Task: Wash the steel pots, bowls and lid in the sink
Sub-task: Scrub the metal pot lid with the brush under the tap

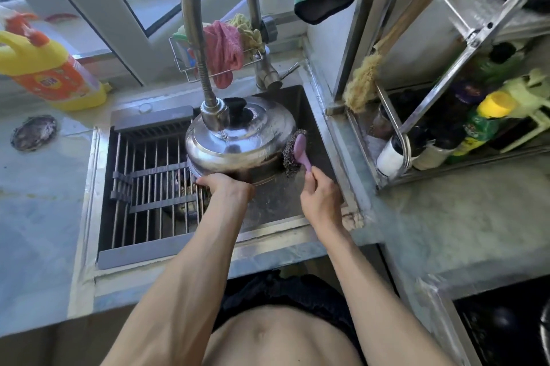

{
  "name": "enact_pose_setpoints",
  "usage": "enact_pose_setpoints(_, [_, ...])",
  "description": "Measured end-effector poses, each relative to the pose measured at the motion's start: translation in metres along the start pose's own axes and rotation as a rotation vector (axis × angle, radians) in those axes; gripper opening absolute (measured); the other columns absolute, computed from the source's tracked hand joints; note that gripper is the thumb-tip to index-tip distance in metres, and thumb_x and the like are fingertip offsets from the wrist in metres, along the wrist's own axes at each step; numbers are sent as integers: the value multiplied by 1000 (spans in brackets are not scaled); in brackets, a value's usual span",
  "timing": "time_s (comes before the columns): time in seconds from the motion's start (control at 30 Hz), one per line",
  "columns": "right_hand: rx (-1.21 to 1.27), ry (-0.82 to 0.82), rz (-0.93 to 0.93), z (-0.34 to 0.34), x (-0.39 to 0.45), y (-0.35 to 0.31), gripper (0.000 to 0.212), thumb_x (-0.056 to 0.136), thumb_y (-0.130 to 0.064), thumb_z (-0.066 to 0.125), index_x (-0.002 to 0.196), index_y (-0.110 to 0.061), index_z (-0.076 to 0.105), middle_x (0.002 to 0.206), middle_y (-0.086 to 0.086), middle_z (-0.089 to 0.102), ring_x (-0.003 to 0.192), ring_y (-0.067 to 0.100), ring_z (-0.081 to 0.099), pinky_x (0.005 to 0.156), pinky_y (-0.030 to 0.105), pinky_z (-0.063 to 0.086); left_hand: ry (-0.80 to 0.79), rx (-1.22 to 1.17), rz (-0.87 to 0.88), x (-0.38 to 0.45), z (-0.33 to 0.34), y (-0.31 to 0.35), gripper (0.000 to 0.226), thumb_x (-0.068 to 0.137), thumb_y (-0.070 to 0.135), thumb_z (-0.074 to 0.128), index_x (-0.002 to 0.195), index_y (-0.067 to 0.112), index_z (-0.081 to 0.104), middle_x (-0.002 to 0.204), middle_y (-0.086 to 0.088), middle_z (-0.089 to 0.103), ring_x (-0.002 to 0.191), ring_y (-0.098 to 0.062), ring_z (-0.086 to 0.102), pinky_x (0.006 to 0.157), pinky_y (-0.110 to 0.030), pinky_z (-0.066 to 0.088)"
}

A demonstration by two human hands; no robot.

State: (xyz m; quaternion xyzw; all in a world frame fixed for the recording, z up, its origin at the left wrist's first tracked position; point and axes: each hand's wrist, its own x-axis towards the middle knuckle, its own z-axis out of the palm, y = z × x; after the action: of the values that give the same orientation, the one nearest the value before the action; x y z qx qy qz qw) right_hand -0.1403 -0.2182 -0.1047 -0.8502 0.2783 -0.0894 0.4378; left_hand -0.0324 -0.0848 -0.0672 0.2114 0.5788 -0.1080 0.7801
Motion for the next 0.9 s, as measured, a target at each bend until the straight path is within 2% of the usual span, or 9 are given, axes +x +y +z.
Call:
enact_pose_setpoints(0.13, [-51, 4, -8, -5, -5, 3, 23, 103, -19, 42, 100, -16, 64, 68, -6, 54, 64, 20, 50, 54, 27, 32, 18, 43, 26, -20, -5, -4, 77, 94, 80, 33, 145, 26, 55, 149, -2, 56, 136, -30, 54, 110, -47, 45])
enact_pose_setpoints(0.2, [-106, 2, -3, -6, -9, -2, 23, 103, -17, 42, 105, -15, 65, 69, -4, 56, 65, 23, 54, 47, 18, 28, 27, 54, 39, -26, -11, -5, 74, 96, 78, 33, 146, 27, 53, 150, -2, 55, 136, -29, 54, 108, -47, 45])
enact_pose_setpoints(0.33, [-245, -48, -278, -9, -29, -21, 35, 102, -14, 46, 134, -22, 58, 67, 2, 65, 53, 19, 54, 39, 12, 25, 33, 78, 133, -12, -16, 5, 82, 93, 81, 32, 150, 24, 48, 152, -1, 52, 137, -30, 52, 115, -48, 42])
enact_pose_setpoints(0.4, [-333, -105, -368, -8, -31, -26, 41, 103, -18, 44, 141, -32, 49, 64, -1, 59, 50, 18, 54, 41, 25, 37, 58, 150, 185, 0, -18, 10, 89, 89, 84, 35, 149, 20, 48, 149, -2, 54, 133, -31, 55, 113, -49, 44])
enact_pose_setpoints(0.5, [-450, -163, -450, -4, -29, -42, 31, 104, -19, 39, 132, -25, 51, 72, 4, 64, 57, 27, 62, 44, 27, 30, 69, 324, 252, 2, -25, 10, 87, 87, 84, 44, 137, 13, 56, 130, -8, 63, 117, -34, 64, 104, -50, 52])
enact_pose_setpoints(0.63, [-587, -209, -582, 9, -19, -75, 32, 103, -17, 36, 131, -18, 52, 72, 6, 61, 60, 33, 63, 46, 28, 26, 28, 541, 322, 6, -36, 14, 67, 89, 76, 55, 102, 10, 62, 93, -5, 71, 85, -26, 70, 82, -38, 59])
enact_pose_setpoints(0.77, [-683, -168, -391, -2, 7, -84, 31, 102, -12, 38, 127, -17, 54, 75, 11, 62, 64, 35, 61, 49, 31, 27, -71, 651, 368, 17, -36, 36, 56, 90, 72, 59, 84, 16, 62, 96, -5, 74, 91, -26, 73, 87, -40, 60])
enact_pose_setpoints(0.83, [-689, -199, -461, 1, -4, -90, 32, 101, -13, 39, 129, -21, 53, 65, 4, 54, 55, 32, 54, 44, 31, 26, -84, 680, 365, 21, -32, 47, 57, 90, 71, 59, 85, 15, 63, 95, -6, 74, 92, -26, 73, 88, -41, 60])
enact_pose_setpoints(0.9, [-678, -307, -548, 9, -21, -99, 28, 101, -17, 40, 125, -23, 53, 65, 1, 52, 55, 33, 58, 44, 32, 33, -80, 724, 352, 32, -31, 53, 62, 89, 74, 58, 89, 13, 64, 96, -8, 75, 89, -28, 74, 86, -42, 61])
